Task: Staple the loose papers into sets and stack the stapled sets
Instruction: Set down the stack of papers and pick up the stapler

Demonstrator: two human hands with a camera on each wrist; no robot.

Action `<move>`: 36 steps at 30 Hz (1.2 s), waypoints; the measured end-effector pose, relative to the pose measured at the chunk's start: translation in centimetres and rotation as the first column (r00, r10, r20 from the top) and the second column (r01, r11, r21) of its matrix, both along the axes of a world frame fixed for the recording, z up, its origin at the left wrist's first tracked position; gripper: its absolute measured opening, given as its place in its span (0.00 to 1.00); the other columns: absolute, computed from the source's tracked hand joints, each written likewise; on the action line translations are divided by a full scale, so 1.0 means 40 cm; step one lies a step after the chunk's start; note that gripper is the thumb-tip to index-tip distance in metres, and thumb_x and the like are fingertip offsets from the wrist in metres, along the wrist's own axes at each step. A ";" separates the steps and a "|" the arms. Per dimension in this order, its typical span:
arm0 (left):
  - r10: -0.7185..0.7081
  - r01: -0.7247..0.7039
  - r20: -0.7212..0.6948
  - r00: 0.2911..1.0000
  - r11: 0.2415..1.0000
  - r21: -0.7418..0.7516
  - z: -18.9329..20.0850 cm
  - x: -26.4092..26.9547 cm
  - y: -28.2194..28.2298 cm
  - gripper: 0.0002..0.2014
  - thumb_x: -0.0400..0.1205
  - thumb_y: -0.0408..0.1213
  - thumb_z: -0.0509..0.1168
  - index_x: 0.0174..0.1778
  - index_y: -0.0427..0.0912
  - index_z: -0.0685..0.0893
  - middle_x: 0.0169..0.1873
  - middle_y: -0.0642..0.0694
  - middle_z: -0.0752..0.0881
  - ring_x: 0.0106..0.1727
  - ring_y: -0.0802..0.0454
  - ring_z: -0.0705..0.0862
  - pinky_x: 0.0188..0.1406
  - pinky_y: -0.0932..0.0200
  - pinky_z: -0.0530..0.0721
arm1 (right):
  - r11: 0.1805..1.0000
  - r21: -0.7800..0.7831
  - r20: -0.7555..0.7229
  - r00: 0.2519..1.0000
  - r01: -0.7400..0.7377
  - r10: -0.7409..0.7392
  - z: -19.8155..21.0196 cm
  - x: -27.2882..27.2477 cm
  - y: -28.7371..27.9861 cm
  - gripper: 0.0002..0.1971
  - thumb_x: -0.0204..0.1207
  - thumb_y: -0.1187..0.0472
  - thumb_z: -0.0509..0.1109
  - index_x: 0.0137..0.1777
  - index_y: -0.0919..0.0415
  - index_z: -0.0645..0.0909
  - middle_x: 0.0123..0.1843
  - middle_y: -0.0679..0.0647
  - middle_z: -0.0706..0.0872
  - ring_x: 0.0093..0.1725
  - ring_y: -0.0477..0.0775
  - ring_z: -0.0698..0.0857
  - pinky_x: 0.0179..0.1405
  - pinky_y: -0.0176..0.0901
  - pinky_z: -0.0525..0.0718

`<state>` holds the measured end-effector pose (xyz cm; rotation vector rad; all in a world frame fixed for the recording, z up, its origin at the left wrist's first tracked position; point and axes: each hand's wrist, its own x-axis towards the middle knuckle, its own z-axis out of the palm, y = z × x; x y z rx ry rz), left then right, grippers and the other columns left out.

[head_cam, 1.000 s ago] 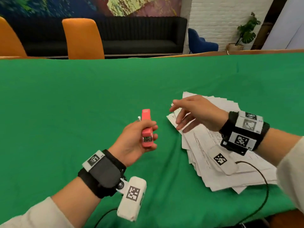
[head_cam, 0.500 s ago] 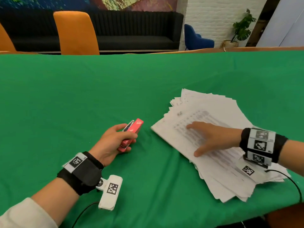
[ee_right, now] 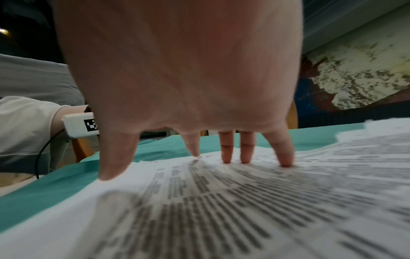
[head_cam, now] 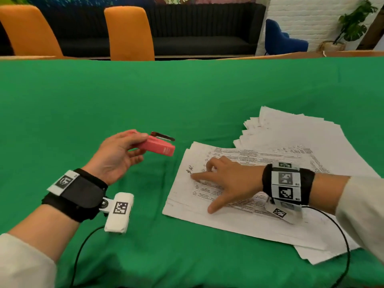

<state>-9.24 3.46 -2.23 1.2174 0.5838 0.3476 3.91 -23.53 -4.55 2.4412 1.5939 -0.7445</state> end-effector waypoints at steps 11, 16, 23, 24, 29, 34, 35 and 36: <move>-0.091 0.125 -0.204 0.975 0.979 0.161 -0.055 0.050 -0.010 0.17 0.88 0.47 0.68 0.56 0.36 0.91 0.38 0.44 0.88 0.30 0.55 0.85 0.30 0.63 0.84 | 0.996 -0.038 -0.045 0.996 -0.076 0.074 0.024 0.038 -0.031 0.55 0.64 0.26 0.81 0.85 0.23 0.50 0.89 0.41 0.52 0.87 0.53 0.54 0.85 0.69 0.64; -0.233 0.446 -0.418 0.878 0.717 0.535 -0.070 0.090 -0.062 0.24 0.85 0.53 0.72 0.49 0.29 0.88 0.34 0.32 0.87 0.32 0.44 0.84 0.36 0.59 0.83 | 0.996 -0.015 0.059 0.995 -0.085 0.086 -0.006 0.023 -0.031 0.54 0.70 0.20 0.68 0.90 0.30 0.41 0.90 0.48 0.51 0.87 0.58 0.53 0.86 0.65 0.62; -0.207 0.682 -0.650 0.731 0.260 0.684 -0.048 0.097 -0.076 0.24 0.77 0.51 0.80 0.70 0.55 0.86 0.58 0.55 0.88 0.46 0.63 0.85 0.45 0.63 0.82 | 0.999 0.029 0.024 0.999 -0.038 0.037 -0.013 0.031 -0.040 0.51 0.74 0.23 0.69 0.90 0.30 0.45 0.91 0.50 0.50 0.88 0.58 0.52 0.87 0.62 0.60; -0.203 0.707 -0.678 0.707 0.211 0.675 -0.045 0.090 -0.073 0.26 0.76 0.50 0.80 0.71 0.56 0.84 0.59 0.56 0.88 0.47 0.63 0.86 0.46 0.62 0.84 | 1.000 0.023 -0.004 1.000 -0.020 0.020 -0.016 0.035 -0.045 0.52 0.74 0.24 0.70 0.91 0.32 0.44 0.93 0.49 0.46 0.90 0.57 0.49 0.89 0.60 0.55; 0.064 0.813 -0.815 0.576 -0.145 0.563 -0.026 0.055 -0.066 0.16 0.76 0.54 0.74 0.55 0.52 0.83 0.45 0.53 0.87 0.42 0.53 0.86 0.41 0.53 0.86 | 0.983 0.103 -0.101 0.984 0.154 -0.144 -0.023 0.070 -0.068 0.56 0.74 0.28 0.73 0.93 0.46 0.46 0.94 0.47 0.39 0.92 0.50 0.44 0.90 0.50 0.45; 0.021 0.735 -0.741 0.671 -0.142 0.663 0.009 0.088 -0.073 0.09 0.79 0.46 0.72 0.40 0.48 0.80 0.34 0.50 0.85 0.36 0.48 0.84 0.30 0.56 0.75 | 0.979 0.066 -0.110 0.976 0.195 -0.187 -0.040 0.100 -0.075 0.60 0.71 0.26 0.75 0.93 0.44 0.42 0.94 0.44 0.39 0.92 0.48 0.40 0.90 0.64 0.36; -0.013 0.695 -0.701 0.713 -0.110 0.710 0.019 0.102 -0.079 0.09 0.78 0.47 0.73 0.41 0.49 0.81 0.34 0.50 0.85 0.36 0.48 0.85 0.31 0.55 0.77 | 0.976 0.077 -0.124 0.974 0.202 -0.191 -0.041 0.103 -0.078 0.62 0.69 0.27 0.76 0.93 0.44 0.41 0.94 0.44 0.40 0.92 0.48 0.41 0.91 0.64 0.37; -0.058 0.656 -0.660 0.749 -0.070 0.751 0.028 0.116 -0.090 0.09 0.78 0.47 0.75 0.43 0.50 0.82 0.34 0.51 0.86 0.36 0.49 0.85 0.33 0.54 0.80 | 0.973 0.092 -0.137 0.971 0.210 -0.196 -0.045 0.107 -0.081 0.64 0.68 0.27 0.78 0.93 0.45 0.41 0.94 0.44 0.42 0.92 0.48 0.43 0.91 0.64 0.38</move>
